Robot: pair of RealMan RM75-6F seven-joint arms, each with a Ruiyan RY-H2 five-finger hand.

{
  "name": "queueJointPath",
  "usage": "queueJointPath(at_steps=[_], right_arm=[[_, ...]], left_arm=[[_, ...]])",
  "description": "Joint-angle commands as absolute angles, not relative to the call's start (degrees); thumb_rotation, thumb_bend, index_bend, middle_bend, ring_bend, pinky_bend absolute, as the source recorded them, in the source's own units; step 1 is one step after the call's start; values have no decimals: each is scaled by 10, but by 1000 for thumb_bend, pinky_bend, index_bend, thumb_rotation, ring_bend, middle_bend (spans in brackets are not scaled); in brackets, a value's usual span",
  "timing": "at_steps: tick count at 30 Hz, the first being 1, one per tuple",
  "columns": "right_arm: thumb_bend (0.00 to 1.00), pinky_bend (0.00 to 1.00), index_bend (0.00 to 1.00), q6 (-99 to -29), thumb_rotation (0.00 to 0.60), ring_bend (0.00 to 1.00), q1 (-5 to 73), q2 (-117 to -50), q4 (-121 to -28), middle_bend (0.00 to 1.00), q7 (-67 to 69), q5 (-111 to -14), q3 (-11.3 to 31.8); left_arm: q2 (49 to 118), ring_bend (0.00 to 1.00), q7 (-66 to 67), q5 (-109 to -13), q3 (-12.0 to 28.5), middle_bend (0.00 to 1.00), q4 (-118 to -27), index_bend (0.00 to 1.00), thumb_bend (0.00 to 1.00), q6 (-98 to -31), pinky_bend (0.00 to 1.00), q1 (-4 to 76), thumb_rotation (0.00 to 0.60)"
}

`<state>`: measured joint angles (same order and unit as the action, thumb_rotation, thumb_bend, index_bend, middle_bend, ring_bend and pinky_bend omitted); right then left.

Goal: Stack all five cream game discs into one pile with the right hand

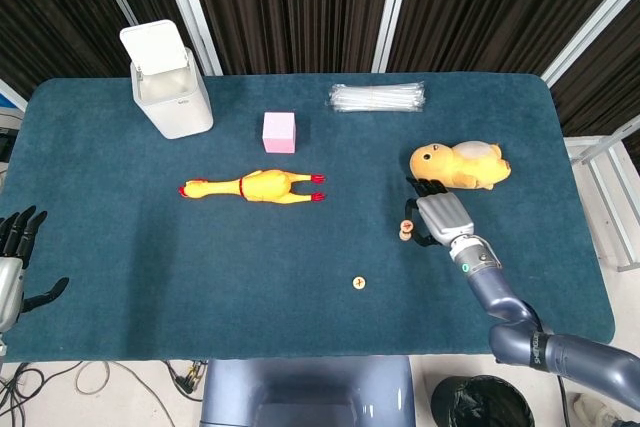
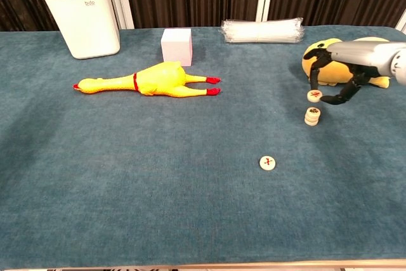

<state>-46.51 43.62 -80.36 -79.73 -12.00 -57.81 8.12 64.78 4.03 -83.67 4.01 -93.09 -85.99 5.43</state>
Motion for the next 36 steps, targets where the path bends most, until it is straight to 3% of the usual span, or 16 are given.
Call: queueJointPath(at_steps=[1,36], right_arm=[[469,86,546,-463,600,0,431,-803,-791,0,-111,-584,78],[468,86,546,-448,600,0,426,-830,-757,0,-100,-602,77]], left_arm=[[648,0,42,-836,40,0,-931,49,169,-859,68,54,600],[649,0,42,-836,41,0,-931,49,169,-859,66,54,600]])
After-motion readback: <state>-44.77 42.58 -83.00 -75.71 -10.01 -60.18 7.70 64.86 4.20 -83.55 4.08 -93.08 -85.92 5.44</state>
